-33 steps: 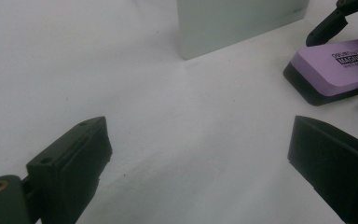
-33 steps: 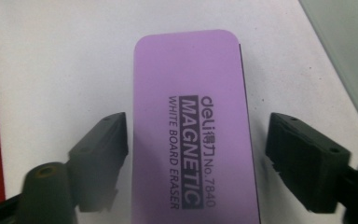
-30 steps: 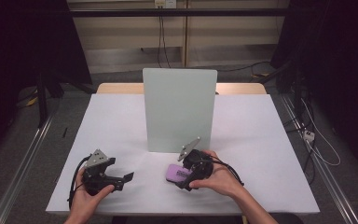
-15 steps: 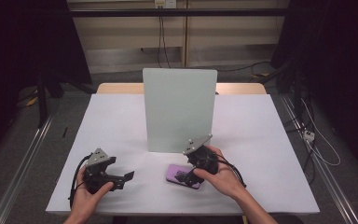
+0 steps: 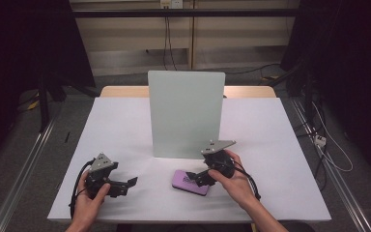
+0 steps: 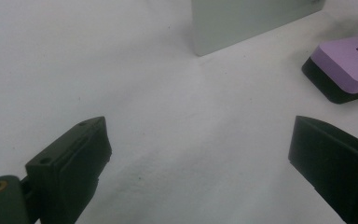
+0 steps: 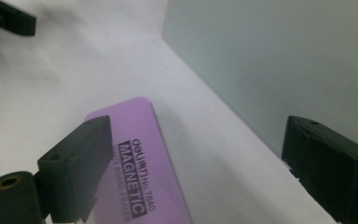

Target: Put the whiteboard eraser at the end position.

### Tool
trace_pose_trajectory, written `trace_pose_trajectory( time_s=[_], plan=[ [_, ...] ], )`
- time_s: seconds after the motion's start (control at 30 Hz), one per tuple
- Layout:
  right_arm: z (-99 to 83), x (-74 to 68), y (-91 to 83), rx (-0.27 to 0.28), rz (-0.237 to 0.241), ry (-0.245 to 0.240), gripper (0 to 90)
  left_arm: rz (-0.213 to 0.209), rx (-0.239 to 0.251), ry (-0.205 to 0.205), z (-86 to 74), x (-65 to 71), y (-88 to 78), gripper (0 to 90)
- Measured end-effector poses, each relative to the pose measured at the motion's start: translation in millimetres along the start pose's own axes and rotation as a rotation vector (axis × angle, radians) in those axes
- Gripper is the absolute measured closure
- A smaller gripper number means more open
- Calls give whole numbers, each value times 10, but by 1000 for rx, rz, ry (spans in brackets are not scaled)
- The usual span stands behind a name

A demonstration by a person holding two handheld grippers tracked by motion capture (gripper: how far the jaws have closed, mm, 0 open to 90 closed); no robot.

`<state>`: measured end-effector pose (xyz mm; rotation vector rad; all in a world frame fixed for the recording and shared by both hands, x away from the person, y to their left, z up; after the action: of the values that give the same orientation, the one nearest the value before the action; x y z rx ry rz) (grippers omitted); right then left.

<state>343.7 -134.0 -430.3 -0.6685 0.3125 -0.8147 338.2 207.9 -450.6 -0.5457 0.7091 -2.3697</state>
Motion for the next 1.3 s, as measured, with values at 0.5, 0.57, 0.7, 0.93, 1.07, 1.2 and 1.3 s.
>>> trace_pose_trajectory(
  time_s=[0.5, 0.57, 0.7, 0.93, 1.07, 1.2, 1.3],
  plan=[
    [-205, 185, -250, 73, -135, 57, 97, 34, 20, -12, -15, -24, -33, 53],
    [-236, 216, -278, 73, -136, 76, 85, 35, 19, -9, -15, -25, -37, 52],
    [-286, 276, -343, 84, -162, 94, 80, 46, 23, -22, -22, -26, -38, 53],
    [-434, 415, -480, 97, -229, 127, 79, 62, 33, -33, -26, -44, -54, 53],
    [-540, 501, -551, 96, -241, 152, 77, 71, 36, -34, -32, -44, -52, 52],
    [-649, 563, -603, 101, -268, 163, 79, 80, 33, -40, -35, -45, -53, 52],
    [-727, 609, -646, 107, -292, 172, 79, 84, 39, -42, -38, -45, -52, 52]
  ],
)
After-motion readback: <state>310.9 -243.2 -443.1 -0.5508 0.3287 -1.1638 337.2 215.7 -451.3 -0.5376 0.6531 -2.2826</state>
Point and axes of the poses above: each handheld gripper's, and its own axes: y roughly forward along the jaws, z roughly out of its top, x roughly to its right, the point moved 2 cm from there along y, roughly forward along the jaws, and after that the axes turned 8 degrees about -z, right-handed, at the moved point
